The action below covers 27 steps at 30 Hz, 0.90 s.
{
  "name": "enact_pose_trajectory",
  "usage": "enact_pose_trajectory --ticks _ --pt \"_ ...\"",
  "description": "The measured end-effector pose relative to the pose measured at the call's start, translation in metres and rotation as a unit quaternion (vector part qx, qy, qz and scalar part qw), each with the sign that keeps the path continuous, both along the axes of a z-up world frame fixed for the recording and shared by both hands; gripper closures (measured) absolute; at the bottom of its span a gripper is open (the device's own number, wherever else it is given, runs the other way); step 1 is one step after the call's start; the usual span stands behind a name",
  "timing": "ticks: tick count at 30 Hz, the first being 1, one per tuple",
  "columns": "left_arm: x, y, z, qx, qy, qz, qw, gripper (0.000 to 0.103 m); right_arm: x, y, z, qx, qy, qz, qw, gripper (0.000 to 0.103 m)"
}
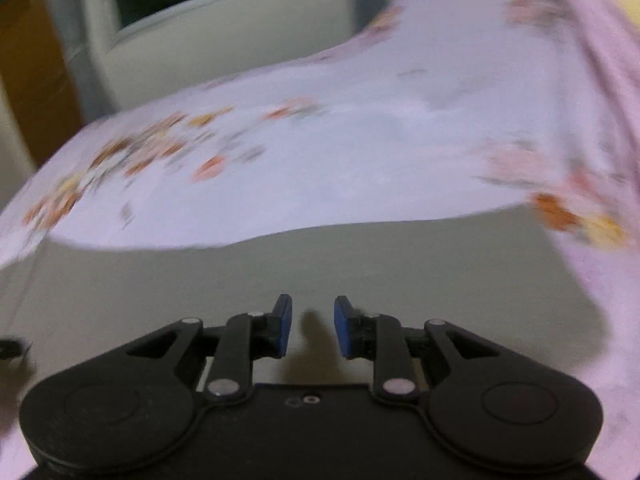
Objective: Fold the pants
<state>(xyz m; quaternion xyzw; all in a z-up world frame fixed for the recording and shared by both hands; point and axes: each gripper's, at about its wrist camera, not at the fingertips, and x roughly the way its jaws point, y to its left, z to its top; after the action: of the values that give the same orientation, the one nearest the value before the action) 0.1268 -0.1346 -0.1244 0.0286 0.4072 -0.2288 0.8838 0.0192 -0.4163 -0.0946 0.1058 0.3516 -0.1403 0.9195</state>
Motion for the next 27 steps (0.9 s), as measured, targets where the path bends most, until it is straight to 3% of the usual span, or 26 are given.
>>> enact_pose_trajectory --ticks 1,3,6,8,11,16,21,23,24,27 --pt "0.004 -0.012 -0.003 0.007 -0.010 -0.003 0.9999 0.051 0.012 0.004 -0.006 -0.013 0.012 0.013 1.000 0.080" --pt "0.019 -0.029 -0.006 0.005 -0.012 0.004 0.9999 0.038 0.031 0.006 -0.016 -0.037 0.028 0.018 0.999 0.081" --pt "0.042 -0.049 -0.006 0.014 -0.020 0.008 0.9997 0.032 0.052 -0.014 -0.022 -0.030 0.021 -0.001 0.999 0.084" --pt "0.056 -0.057 -0.008 0.014 -0.022 0.015 0.9996 0.031 0.059 -0.026 -0.023 -0.006 0.015 -0.010 1.000 0.084" --pt "0.059 -0.062 -0.003 0.011 -0.014 0.028 0.9995 0.031 0.054 -0.020 -0.018 -0.013 0.018 0.002 1.000 0.084" --pt "0.018 -0.052 0.004 -0.007 -0.013 0.005 0.9999 0.031 0.005 -0.012 -0.007 -0.008 0.000 0.004 1.000 0.080" --pt "-0.011 -0.052 -0.007 0.030 -0.039 -0.009 0.9987 0.031 -0.029 -0.025 -0.025 -0.011 0.012 -0.021 1.000 0.085" --pt "-0.012 -0.051 0.001 0.031 -0.023 0.004 0.9992 0.031 -0.031 -0.027 -0.013 -0.008 0.020 -0.040 0.999 0.083" --pt "-0.014 -0.051 0.006 0.028 -0.018 0.008 0.9994 0.031 -0.034 -0.025 -0.006 -0.009 0.012 -0.043 0.999 0.076" --pt "-0.032 -0.053 0.010 0.023 -0.010 0.004 0.9997 0.031 -0.048 -0.019 0.001 -0.009 -0.003 -0.043 0.999 0.077"
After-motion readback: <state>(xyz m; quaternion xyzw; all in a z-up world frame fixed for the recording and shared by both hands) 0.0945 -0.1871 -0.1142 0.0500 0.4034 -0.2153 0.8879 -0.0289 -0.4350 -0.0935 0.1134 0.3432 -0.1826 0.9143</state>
